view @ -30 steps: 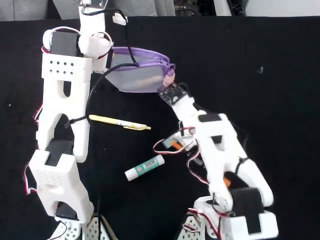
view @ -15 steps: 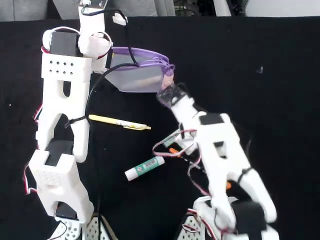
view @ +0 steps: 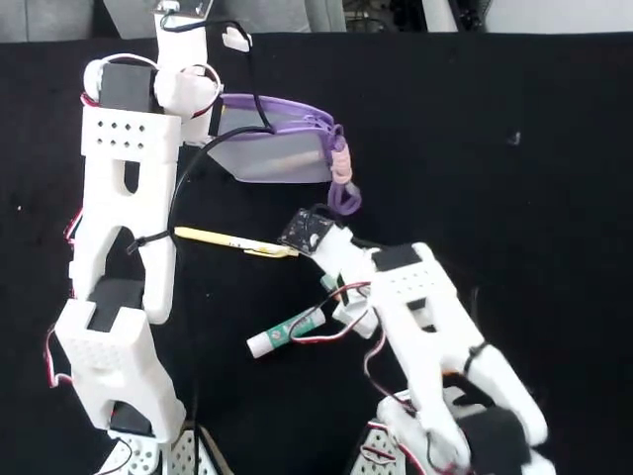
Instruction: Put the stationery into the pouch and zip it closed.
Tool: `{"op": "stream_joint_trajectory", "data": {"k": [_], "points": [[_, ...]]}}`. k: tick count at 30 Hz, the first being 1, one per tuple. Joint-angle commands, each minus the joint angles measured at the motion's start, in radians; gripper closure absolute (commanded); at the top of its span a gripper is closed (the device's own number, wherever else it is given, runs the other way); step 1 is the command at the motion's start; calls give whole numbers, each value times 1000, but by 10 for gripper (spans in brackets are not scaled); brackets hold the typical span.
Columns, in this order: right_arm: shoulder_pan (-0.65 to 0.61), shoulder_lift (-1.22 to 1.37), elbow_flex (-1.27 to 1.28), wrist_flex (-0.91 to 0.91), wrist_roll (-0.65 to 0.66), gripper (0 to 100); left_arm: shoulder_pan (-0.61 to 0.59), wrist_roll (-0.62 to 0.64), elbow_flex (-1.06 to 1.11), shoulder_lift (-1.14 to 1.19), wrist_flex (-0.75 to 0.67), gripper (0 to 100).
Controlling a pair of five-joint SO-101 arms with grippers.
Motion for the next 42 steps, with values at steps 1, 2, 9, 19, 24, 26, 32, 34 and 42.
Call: {"op": "stream_joint_trajectory", "data": {"k": [1, 2, 9, 19, 24, 26, 32, 34, 42], "points": [[-9, 130, -27, -68, 12, 825, -28, -9, 30, 14, -26, 971], [-9, 154, -44, -66, 11, 826, -28, -9, 31, 14, -26, 971], [52, 225, -105, -68, 3, 954, -33, -9, 30, 14, -26, 971], [138, 21, -186, 71, 2, 987, -33, -9, 30, 14, -26, 971], [141, -231, -240, 124, -78, 987, -30, -9, 30, 14, -26, 971], [140, -332, -254, 109, -95, 987, -30, -9, 30, 14, -26, 971], [138, -544, -260, -52, -132, 987, -30, -9, 35, 14, -25, 971], [120, -581, -260, -115, -133, 987, -30, -9, 35, 14, -25, 971], [-9, -662, -282, -358, -230, 987, -12, -8, 30, 12, -25, 971]]}}
